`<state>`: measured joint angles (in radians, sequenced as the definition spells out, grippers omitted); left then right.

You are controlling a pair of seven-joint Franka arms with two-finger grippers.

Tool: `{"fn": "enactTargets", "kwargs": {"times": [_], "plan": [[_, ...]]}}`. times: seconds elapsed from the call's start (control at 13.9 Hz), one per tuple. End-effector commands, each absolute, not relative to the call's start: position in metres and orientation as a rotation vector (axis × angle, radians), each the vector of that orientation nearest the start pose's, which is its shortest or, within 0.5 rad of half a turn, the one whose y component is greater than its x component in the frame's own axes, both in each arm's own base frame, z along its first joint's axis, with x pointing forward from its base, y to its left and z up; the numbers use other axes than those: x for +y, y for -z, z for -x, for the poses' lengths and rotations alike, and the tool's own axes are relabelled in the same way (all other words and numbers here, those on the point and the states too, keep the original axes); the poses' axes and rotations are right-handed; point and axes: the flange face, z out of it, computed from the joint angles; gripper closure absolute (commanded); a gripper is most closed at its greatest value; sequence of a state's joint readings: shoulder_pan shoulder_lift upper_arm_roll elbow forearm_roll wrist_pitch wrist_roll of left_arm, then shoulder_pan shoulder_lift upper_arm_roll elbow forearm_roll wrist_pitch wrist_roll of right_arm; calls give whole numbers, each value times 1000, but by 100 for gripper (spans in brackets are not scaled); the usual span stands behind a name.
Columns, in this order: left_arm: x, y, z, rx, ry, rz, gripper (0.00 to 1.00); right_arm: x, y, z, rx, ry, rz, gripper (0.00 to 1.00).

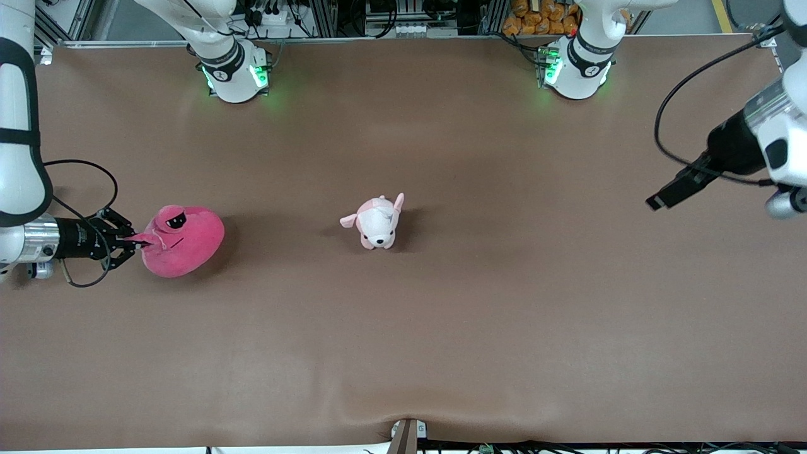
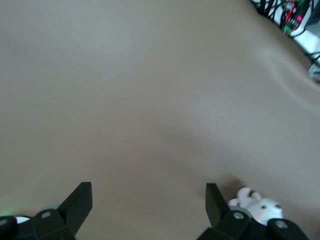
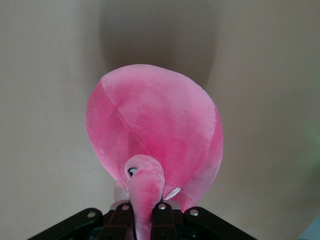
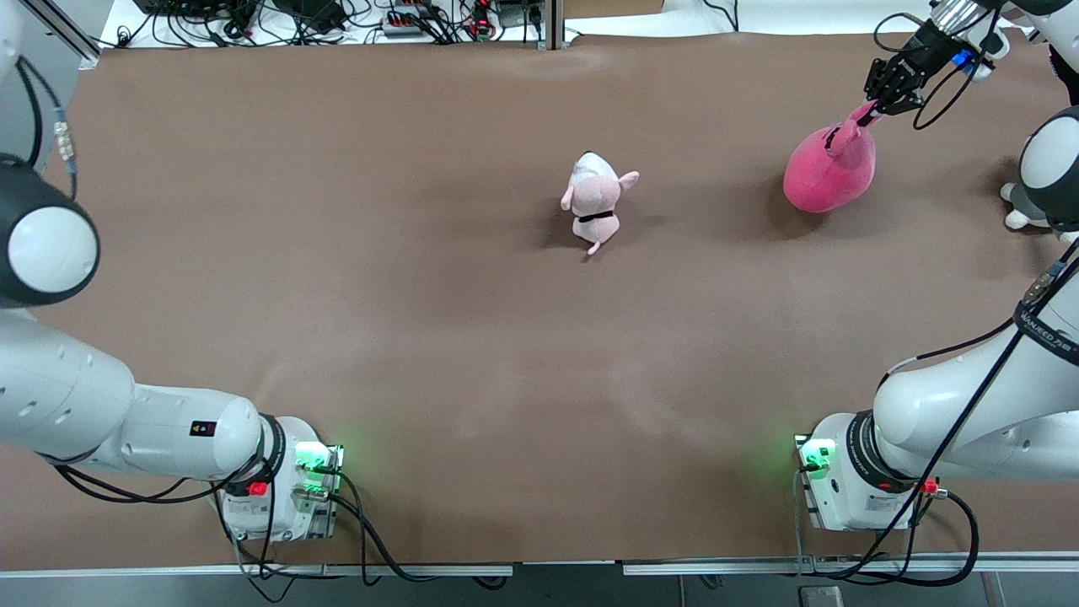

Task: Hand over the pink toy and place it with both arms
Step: 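Lower the pink plush onto the table and open the right gripper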

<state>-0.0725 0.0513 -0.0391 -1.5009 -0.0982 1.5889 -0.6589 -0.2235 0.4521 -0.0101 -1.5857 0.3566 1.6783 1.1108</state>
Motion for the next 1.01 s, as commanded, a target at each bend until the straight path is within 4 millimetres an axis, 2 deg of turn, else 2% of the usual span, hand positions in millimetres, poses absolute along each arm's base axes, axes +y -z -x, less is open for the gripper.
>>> {"fn": "enactTargets", "kwargs": {"times": [0.0, 0.14, 0.29, 0.36, 0.43, 0.58, 0.79, 0.93], "plan": [[-51, -634, -541, -594, -55, 3167, 0, -126, -345, -630, 1923, -695, 2109, 100], [-40, -633, -537, -365, -96, 3178, 0, -141, -329, -619, 1904, -730, 2092, 100], [-30, -637, -533, -150, -116, 3159, 0, -175, -319, -609, 1894, -737, 2056, 100], [-26, -638, -532, -68, -121, 3160, 0, -180, -314, -607, 1898, -761, 2042, 81], [-23, -642, -532, 14, -113, 3159, 0, -171, -315, -609, 1904, -771, 2041, 1], [-20, -646, -532, 133, -110, 3119, 0, -157, -340, -623, 1853, -744, 2088, 0], [-21, -645, -535, 138, -112, 3103, 0, -156, -418, -646, 1757, -643, 2161, 0], [-19, -652, -536, 145, -88, 3098, 0, -132, -464, -655, 1682, -604, 2262, 0]]}}
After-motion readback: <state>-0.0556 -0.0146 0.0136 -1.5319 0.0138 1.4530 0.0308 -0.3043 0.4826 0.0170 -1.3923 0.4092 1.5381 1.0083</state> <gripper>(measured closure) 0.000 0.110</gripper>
